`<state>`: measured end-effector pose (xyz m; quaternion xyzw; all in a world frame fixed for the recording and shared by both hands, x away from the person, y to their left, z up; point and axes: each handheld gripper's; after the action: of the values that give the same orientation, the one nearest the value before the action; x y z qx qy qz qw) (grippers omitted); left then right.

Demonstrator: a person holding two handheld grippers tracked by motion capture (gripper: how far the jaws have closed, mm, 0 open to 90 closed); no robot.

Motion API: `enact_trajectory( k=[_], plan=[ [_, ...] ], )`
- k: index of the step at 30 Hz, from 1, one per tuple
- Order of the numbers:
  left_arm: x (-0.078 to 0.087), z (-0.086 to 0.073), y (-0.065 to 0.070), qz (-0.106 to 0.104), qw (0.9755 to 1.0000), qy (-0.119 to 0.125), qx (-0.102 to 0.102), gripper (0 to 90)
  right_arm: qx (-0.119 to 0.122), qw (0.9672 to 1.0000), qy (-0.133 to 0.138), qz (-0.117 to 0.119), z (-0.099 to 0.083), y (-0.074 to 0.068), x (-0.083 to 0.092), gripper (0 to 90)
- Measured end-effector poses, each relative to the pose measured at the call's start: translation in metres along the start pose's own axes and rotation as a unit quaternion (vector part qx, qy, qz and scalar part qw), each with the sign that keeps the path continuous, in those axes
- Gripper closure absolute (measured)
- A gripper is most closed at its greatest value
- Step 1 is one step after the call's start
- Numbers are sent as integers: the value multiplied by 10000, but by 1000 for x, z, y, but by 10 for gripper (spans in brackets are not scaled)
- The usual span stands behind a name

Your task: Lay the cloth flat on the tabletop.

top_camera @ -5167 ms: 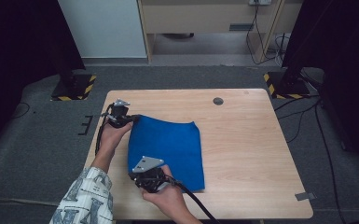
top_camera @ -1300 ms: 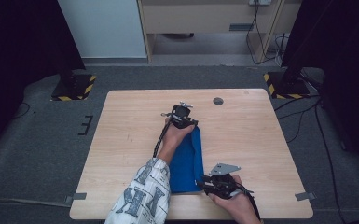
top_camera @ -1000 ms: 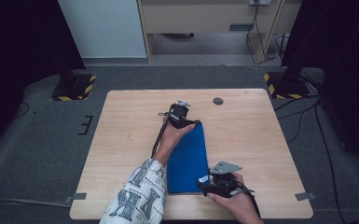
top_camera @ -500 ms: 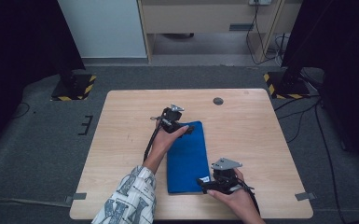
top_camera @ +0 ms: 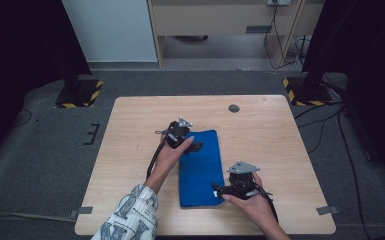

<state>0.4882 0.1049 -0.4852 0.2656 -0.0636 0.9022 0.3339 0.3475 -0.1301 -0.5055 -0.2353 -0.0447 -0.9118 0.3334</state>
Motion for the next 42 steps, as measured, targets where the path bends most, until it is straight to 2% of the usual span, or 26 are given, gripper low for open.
enact_trajectory(
  k=[5,9,15,17,23,24,31,37,42],
  plan=[
    [10,-4,-12,79,9999,66,46,78,43,9999,-17,96,9,5,-11,76],
    [20,-8,-19,152,9998,78,107,81,15,9998,13,196,13,10,-18,109],
    [39,-15,-24,243,9994,198,157,81,142,9997,-8,179,26,17,-28,167],
    [43,-17,-26,238,9992,241,213,81,67,9998,4,166,31,20,-30,190],
    [41,-17,-33,282,9986,320,322,74,68,9998,-155,119,40,31,-43,212],
    [41,-17,-33,267,9988,303,287,68,59,9998,-177,99,42,33,-45,218],
    [42,-16,-34,266,9987,277,334,65,-42,9999,-127,9,51,47,-56,274],
    [44,-14,-42,340,9980,302,436,65,93,9998,-196,-10,68,53,-64,297],
    [43,-13,-46,364,9974,352,512,65,71,9998,-210,0,80,54,-72,297]
  ],
)
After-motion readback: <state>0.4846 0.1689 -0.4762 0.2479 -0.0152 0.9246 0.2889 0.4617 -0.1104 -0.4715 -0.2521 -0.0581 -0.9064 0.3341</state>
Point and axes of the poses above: each handheld gripper's, and its own axes: x roughly backward along the jaws, z roughly out of its top, y roughly to its right, and after that the axes turned 11 degrees about y, right-handed
